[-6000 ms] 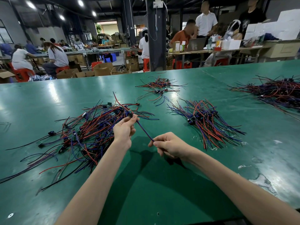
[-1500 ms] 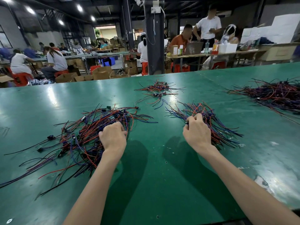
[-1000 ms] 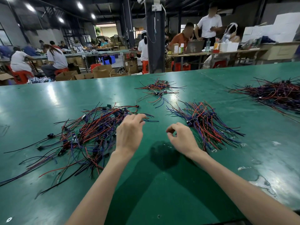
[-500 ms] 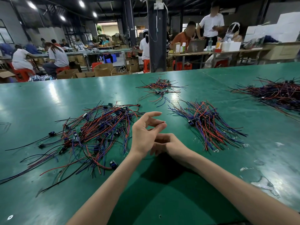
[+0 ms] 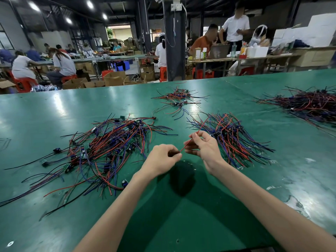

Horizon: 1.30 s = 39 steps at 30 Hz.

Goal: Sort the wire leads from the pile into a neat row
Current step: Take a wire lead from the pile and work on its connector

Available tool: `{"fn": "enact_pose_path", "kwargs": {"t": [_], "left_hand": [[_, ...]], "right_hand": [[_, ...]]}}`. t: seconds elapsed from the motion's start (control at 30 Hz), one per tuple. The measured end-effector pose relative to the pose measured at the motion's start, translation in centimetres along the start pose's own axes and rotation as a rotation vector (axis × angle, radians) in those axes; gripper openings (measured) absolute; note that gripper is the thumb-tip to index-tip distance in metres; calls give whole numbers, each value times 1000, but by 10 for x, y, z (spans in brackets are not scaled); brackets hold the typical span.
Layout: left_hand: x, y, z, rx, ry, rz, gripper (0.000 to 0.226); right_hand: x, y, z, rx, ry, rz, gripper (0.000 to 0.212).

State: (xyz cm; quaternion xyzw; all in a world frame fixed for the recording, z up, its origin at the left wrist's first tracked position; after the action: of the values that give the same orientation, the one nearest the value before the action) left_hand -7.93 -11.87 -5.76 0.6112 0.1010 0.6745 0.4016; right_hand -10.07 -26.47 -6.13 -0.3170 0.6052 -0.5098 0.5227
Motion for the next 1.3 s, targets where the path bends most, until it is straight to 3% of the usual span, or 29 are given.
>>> {"fn": "enact_pose_path", "kwargs": {"t": [0.33, 0.47, 0.63, 0.83, 0.93, 1.17, 1.3], "left_hand": [[1, 2, 0, -71, -51, -104, 10], [-1, 5, 0, -86, 46, -151, 10], [-2, 1, 2, 35, 126, -366, 11], [-6, 1, 3, 137, 0, -539, 6], [-5, 0, 3, 125, -49, -503, 14], [0, 0, 1, 74, -94, -460, 9], [4, 4, 1, 24, -18, -404, 8]], "right_hand": [[5, 0, 4, -1, 36, 13, 18], [-1, 2, 4, -74, -25, 43, 5], [-8, 7, 0, -124, -180, -114, 4], [-6, 8, -3, -183, -190, -83, 7], [-2, 6, -2, -182, -180, -86, 7], [-5, 10, -3, -198, -252, -164, 8], [-5, 8, -2, -207, -279, -207, 10]]}}
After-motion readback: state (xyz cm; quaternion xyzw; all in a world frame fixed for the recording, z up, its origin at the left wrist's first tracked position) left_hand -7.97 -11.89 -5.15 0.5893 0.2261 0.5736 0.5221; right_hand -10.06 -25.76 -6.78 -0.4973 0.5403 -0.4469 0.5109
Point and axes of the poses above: each hand's wrist, its own z-axis towards the middle knuckle, its own x-axis out of the back of the hand, y = z × x, the point moved 4 cm from there along z, towards the middle knuckle, and after that the axes turned 2 degrees about y, right-handed, at the moved point
